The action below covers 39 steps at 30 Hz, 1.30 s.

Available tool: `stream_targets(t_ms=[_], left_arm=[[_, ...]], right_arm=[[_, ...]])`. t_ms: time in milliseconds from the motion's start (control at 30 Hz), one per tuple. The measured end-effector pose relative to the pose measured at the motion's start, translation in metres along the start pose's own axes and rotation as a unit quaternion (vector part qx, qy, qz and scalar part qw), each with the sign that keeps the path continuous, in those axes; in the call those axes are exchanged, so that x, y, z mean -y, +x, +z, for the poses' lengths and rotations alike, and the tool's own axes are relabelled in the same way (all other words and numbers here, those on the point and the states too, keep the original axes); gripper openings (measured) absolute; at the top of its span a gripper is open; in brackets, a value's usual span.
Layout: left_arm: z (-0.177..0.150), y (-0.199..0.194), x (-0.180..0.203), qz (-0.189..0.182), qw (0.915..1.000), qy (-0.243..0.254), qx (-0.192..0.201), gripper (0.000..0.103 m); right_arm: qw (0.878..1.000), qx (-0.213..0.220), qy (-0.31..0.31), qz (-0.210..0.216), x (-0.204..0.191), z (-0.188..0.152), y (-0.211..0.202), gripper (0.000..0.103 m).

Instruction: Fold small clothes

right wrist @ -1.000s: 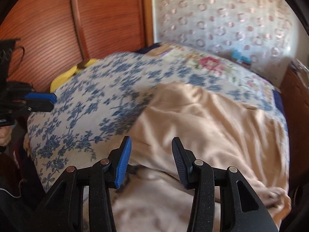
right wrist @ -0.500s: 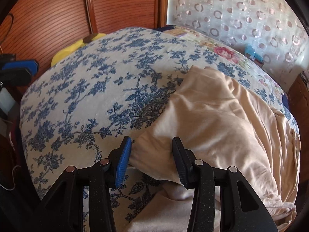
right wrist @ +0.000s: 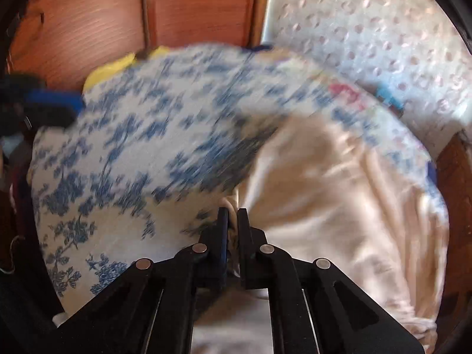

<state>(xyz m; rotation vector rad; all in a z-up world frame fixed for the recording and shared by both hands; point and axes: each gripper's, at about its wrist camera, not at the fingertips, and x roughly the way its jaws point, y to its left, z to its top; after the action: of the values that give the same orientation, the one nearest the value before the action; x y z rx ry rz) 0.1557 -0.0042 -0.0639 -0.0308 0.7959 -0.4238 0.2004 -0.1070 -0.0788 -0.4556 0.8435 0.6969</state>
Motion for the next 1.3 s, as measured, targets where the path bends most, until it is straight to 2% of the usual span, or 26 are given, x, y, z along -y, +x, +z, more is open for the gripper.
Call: stream_targets(t_ms=[100,267,400,467,567,633,667,733,767,800,900,1067,1200,1300], left_arm=[[0.002,0.01,0.002,-0.008,1.0,-0.001,-0.004,0.01],[0.009,0.026,0.01,-0.016,0.9998,0.0,-0.012,0.01],[0.014,0.037,0.017,-0.021,0.9996,0.002,-0.017,0.01],[0.016,0.041,0.023,-0.022,0.9996,0.004,-0.02,0.01],[0.016,0.046,0.029,-0.025,0.9994,0.008,-0.023,0.01],[0.016,0.048,0.035,-0.025,0.9993,0.012,-0.025,0.01],[0.016,0.049,0.038,-0.026,0.9992,0.014,-0.025,0.01],[0.016,0.051,0.045,-0.031,0.999,0.017,-0.025,0.01],[0.016,0.052,0.049,-0.034,0.9989,0.019,-0.025,0.01],[0.017,0.052,0.054,-0.037,0.9988,0.02,-0.024,0.01],[0.016,0.053,0.067,-0.047,0.9983,0.027,-0.021,0.01],[0.012,0.056,0.089,-0.057,0.9974,0.039,-0.019,0.01],[0.009,0.057,0.098,-0.059,0.9973,0.038,-0.023,0.01],[0.006,0.059,0.104,-0.064,0.9968,0.039,-0.028,0.01]], right_arm=[[0.998,0.046,0.032,-0.022,0.04,0.012,-0.036,0.003],[0.991,0.067,0.074,-0.093,0.133,0.024,-0.074,0.003],[0.98,0.036,0.105,-0.164,0.212,0.024,-0.068,0.002],[0.971,0.016,0.132,-0.201,0.248,0.017,-0.057,0.003],[0.961,-0.017,0.164,-0.222,0.285,0.002,-0.04,0.003],[0.952,-0.017,0.183,-0.244,0.293,-0.009,-0.038,0.004],[0.948,-0.015,0.191,-0.253,0.294,-0.013,-0.039,0.005],[0.947,-0.001,0.209,-0.246,0.293,-0.022,-0.048,0.015],[0.946,0.004,0.213,-0.244,0.292,-0.027,-0.054,0.027],[0.946,0.012,0.216,-0.241,0.283,-0.034,-0.062,0.033],[0.954,0.037,0.209,-0.213,0.252,-0.054,-0.085,0.034],[0.967,0.043,0.193,-0.158,0.173,-0.098,-0.118,0.034],[0.971,0.035,0.202,-0.122,0.126,-0.127,-0.124,0.034],[0.972,0.028,0.205,-0.108,0.107,-0.138,-0.116,0.036]])
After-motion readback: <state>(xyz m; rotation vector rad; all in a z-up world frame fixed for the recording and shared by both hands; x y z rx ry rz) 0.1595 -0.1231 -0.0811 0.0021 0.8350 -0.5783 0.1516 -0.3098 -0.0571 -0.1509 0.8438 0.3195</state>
